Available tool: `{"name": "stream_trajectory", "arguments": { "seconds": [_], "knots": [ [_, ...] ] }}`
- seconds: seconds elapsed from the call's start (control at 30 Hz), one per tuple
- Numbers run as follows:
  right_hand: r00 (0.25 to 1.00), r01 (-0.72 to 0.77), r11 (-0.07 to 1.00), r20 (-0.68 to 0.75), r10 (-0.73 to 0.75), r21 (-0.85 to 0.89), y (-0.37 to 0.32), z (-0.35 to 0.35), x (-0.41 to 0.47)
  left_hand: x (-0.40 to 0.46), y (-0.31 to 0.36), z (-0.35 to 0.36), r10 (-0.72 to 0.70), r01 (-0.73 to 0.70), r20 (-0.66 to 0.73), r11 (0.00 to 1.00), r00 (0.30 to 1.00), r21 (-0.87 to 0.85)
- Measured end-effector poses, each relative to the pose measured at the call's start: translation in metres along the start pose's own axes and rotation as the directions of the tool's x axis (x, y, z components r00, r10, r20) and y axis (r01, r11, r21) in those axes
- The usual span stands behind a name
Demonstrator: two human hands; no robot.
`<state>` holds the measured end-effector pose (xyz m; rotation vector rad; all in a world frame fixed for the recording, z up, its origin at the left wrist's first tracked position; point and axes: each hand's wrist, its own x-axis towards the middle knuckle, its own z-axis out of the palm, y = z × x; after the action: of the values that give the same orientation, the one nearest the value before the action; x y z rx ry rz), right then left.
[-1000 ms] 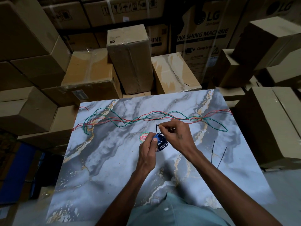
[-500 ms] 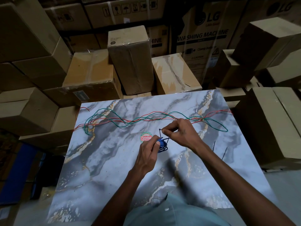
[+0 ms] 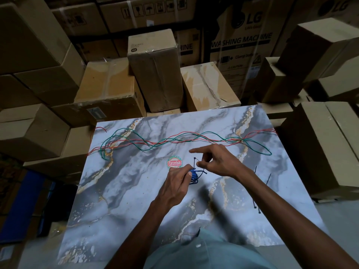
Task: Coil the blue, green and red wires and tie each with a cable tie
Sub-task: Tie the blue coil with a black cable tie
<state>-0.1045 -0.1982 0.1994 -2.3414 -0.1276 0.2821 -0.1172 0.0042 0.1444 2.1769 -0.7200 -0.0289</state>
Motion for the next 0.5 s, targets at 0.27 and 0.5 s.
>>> {"name": "stream_trajectory", "arguments": {
  "seconds": [0.27,0.5],
  "knots": [
    [0.997,-0.077,0.996,-0.010,0.078,0.053,0.008,0.002,-0.002,-0.002,-0.007,0.000,-0.001,0.001,0.021,1.000,1.000,0.015],
    [0.984,-0.141,0.975,-0.082,0.157,0.169,0.010,0.012,-0.006,-0.003,-0.011,0.004,-0.069,0.069,0.014,0.997,0.998,-0.024]
  ]
}}
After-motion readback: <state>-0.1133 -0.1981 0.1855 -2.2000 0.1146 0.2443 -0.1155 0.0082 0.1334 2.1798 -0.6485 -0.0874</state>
